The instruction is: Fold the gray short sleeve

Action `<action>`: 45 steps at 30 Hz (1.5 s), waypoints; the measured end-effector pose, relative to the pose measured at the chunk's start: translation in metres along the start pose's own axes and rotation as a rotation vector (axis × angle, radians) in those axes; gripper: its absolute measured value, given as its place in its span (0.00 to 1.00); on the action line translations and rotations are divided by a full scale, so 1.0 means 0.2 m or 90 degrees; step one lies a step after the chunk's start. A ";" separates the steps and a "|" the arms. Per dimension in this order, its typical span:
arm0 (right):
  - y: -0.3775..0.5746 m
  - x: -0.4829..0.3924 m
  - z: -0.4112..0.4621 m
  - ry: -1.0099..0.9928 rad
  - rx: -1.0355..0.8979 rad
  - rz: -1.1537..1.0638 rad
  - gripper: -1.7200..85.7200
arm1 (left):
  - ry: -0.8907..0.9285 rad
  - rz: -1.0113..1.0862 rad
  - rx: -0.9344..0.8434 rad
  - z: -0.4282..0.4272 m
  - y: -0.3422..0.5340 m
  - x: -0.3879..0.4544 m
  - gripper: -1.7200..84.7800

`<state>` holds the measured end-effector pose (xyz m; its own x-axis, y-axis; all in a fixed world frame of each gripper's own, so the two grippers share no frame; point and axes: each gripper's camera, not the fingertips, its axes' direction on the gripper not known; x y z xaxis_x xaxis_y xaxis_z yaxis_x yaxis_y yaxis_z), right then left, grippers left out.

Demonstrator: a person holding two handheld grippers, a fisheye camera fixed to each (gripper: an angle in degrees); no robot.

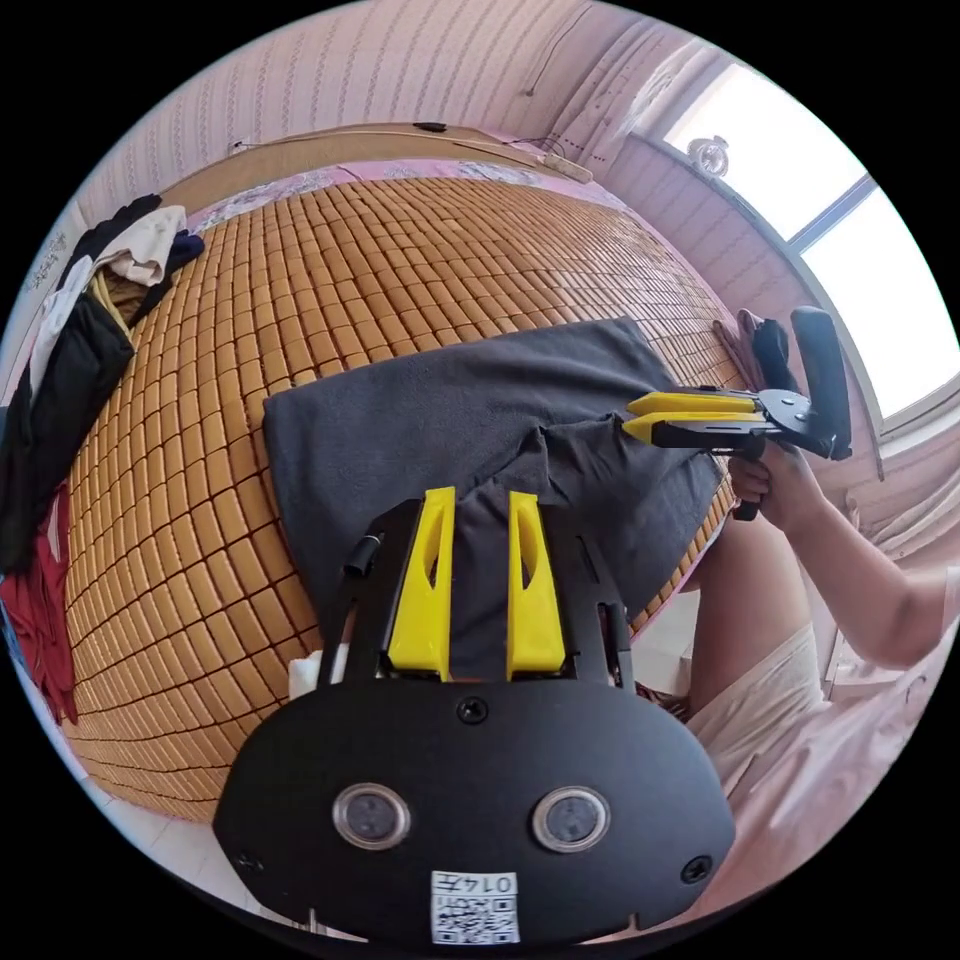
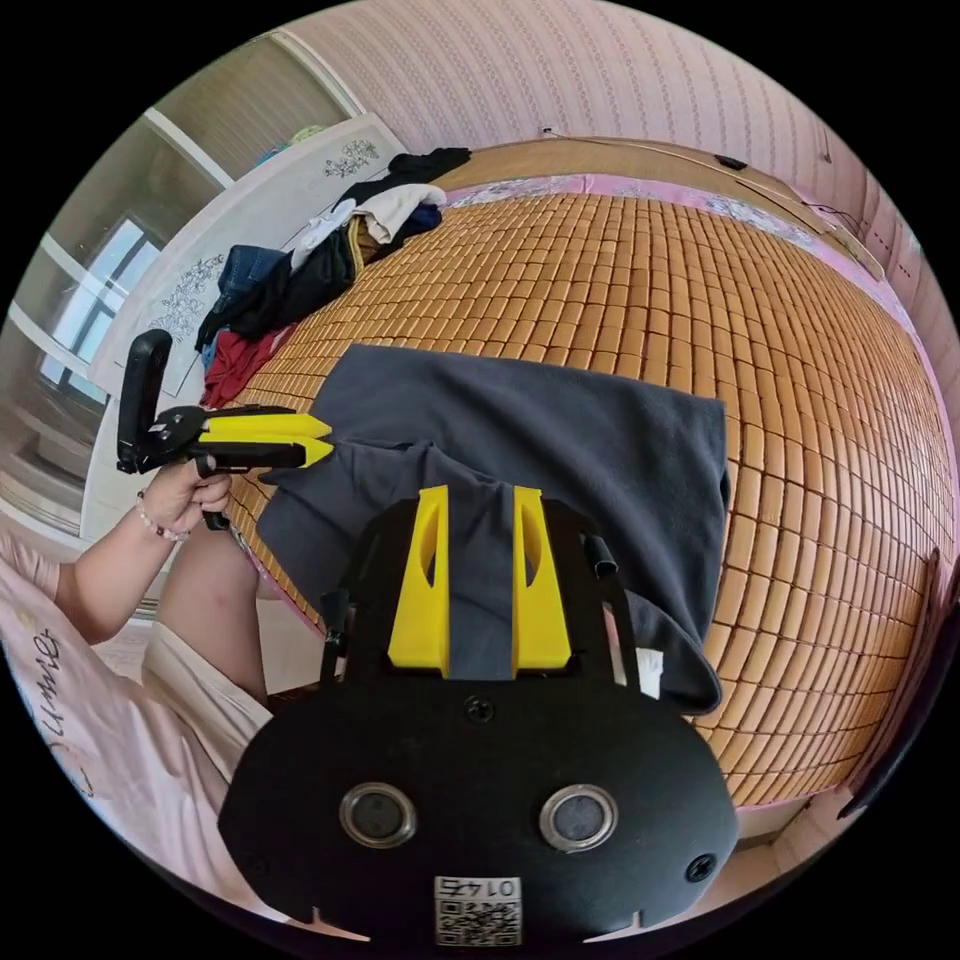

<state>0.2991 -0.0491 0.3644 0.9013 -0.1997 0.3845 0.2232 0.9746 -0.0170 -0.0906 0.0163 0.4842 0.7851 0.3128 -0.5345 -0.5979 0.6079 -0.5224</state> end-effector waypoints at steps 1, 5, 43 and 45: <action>-0.01 0.01 0.06 0.012 -0.025 0.011 0.11 | -0.011 0.001 -0.012 0.05 -0.01 0.02 0.10; 0.03 0.04 0.06 -0.031 0.000 0.013 0.04 | -0.013 0.037 -0.017 0.08 0.01 0.09 0.02; -0.91 -0.43 0.75 0.133 -0.318 -0.290 0.01 | 0.004 0.234 -0.049 0.49 0.24 1.07 0.01; -0.97 -0.43 0.75 0.119 -0.358 -0.291 0.01 | 0.009 0.236 -0.046 0.50 0.24 1.08 0.01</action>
<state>0.1236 -0.2058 0.4732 0.7100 -0.6354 0.3036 0.7017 0.6016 -0.3817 0.0668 0.1864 0.4099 0.5120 0.4917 -0.7043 -0.8509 0.4026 -0.3374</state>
